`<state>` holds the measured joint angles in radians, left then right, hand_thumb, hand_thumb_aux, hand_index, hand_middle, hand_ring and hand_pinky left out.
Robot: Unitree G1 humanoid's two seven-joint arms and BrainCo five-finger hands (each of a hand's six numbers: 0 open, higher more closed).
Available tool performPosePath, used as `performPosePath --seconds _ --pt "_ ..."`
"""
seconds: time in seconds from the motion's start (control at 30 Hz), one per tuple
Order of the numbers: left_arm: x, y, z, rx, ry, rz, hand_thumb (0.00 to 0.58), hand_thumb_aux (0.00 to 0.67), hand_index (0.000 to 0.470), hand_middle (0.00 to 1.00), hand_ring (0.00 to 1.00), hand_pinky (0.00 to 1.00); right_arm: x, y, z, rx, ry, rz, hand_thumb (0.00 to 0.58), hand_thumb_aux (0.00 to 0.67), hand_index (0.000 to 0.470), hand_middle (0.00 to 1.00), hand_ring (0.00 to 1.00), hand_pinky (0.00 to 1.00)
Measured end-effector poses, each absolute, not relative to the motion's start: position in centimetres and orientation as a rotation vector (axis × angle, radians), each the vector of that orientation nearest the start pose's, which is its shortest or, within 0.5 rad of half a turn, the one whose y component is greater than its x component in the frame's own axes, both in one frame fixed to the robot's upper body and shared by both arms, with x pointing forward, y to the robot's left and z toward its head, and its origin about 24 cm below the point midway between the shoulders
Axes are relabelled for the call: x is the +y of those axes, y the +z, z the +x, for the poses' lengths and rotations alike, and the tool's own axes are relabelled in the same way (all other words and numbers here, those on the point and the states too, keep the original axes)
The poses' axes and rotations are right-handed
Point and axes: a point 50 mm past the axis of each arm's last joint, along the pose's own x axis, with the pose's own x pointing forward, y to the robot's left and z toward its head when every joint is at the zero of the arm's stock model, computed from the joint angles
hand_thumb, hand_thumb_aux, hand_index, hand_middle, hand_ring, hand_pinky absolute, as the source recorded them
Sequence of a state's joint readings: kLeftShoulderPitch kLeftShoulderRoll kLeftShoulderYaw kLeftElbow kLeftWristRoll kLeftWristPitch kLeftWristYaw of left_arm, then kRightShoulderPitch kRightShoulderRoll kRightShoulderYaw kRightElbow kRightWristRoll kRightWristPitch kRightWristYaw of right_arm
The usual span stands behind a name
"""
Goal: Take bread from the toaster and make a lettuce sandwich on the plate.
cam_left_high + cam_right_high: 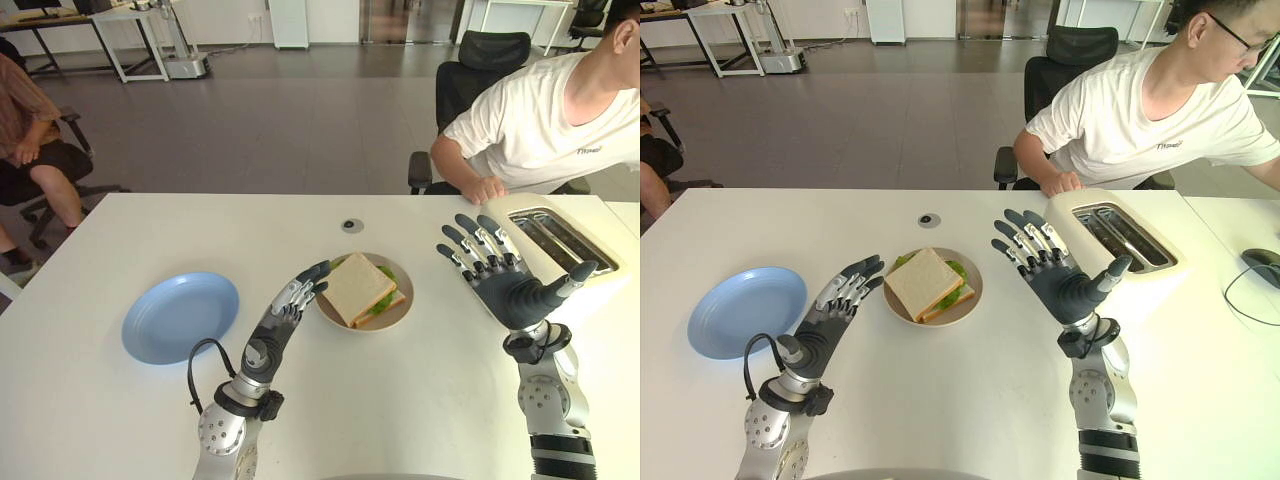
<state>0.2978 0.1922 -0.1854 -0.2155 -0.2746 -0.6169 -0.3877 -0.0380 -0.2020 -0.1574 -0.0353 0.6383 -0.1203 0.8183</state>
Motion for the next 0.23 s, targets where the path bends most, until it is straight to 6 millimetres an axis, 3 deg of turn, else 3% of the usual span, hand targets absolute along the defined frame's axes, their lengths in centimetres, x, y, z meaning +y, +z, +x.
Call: performPosePath --seconds 0.23 --pt "14.5 8.1 18.1 -0.528 -0.435 -0.029 0.000 0.000 0.000 0.00 0.00 0.00 -17.6 9.1 24.4 -0.406 0.693 0.222 0.000 0.000 0.000 0.00 0.00 0.00"
